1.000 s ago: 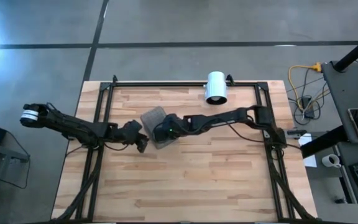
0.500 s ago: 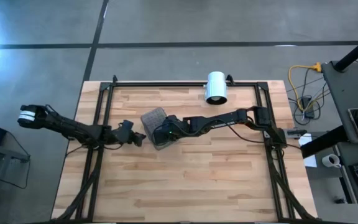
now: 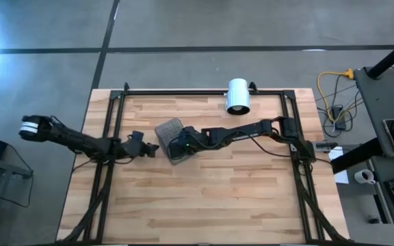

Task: Pick & place school supplies into a supply box
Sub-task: Close the black supply box

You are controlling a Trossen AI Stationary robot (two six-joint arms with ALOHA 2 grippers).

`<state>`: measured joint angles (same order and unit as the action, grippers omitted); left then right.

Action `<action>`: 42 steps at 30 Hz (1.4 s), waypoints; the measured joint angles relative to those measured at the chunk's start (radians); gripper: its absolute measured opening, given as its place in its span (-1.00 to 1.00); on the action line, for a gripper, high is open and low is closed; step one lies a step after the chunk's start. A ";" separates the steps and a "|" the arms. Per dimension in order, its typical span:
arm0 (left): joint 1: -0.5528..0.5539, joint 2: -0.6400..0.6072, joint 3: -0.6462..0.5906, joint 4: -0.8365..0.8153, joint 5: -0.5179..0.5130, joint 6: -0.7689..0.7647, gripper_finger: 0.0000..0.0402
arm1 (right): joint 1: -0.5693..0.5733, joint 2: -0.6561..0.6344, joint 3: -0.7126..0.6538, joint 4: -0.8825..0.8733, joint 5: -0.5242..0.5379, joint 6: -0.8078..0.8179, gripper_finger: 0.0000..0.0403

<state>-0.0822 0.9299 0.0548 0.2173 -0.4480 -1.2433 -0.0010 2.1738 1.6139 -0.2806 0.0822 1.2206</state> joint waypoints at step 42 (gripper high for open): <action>0.032 0.166 0.067 0.158 0.005 0.065 -0.54 | 0.008 -0.001 0.001 -0.019 -0.037 -0.016 -0.64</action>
<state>-0.0505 1.0959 0.1222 0.3750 -0.4429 -1.1783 0.0071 2.1727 1.6146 -0.3000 0.0447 1.2041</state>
